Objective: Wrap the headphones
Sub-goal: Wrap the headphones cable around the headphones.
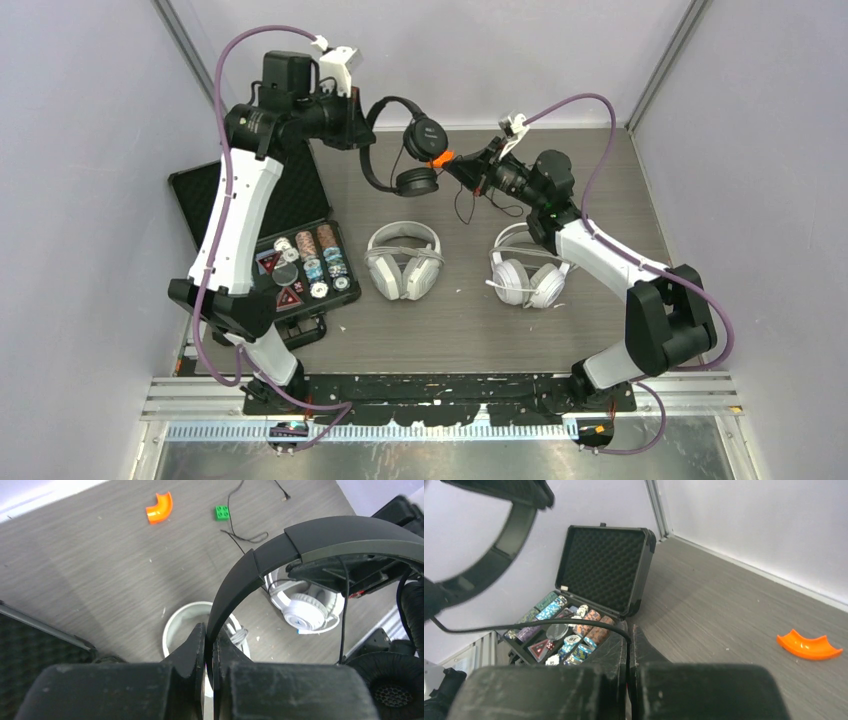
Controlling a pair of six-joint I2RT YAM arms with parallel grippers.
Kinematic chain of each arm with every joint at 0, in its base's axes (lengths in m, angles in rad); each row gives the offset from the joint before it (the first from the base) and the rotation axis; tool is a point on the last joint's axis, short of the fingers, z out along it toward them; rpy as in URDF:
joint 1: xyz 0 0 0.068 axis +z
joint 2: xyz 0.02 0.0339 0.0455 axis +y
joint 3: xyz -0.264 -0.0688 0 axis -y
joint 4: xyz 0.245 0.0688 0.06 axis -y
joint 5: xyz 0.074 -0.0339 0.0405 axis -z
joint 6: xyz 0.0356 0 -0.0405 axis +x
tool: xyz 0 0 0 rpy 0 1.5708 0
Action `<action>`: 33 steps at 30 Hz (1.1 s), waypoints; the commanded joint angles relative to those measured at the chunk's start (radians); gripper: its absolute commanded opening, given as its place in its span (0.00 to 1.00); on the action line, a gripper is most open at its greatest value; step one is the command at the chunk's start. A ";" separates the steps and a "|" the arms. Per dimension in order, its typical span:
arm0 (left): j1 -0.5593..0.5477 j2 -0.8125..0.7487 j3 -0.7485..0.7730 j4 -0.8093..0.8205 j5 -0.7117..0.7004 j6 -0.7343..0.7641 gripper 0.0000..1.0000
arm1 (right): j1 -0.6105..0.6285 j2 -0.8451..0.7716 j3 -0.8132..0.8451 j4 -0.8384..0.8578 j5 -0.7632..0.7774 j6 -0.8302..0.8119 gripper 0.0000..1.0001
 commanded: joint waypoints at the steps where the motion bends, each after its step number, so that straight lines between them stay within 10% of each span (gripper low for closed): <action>1: 0.000 -0.019 0.087 0.058 -0.024 -0.026 0.00 | -0.018 -0.039 -0.003 -0.093 0.025 -0.026 0.00; 12: -0.002 -0.003 0.087 -0.038 0.164 0.083 0.00 | -0.056 -0.015 0.030 -0.077 -0.007 0.084 0.00; 33: -0.099 -0.177 -0.348 0.290 0.005 0.798 0.00 | -0.057 -0.118 0.331 -0.986 -0.255 0.125 0.04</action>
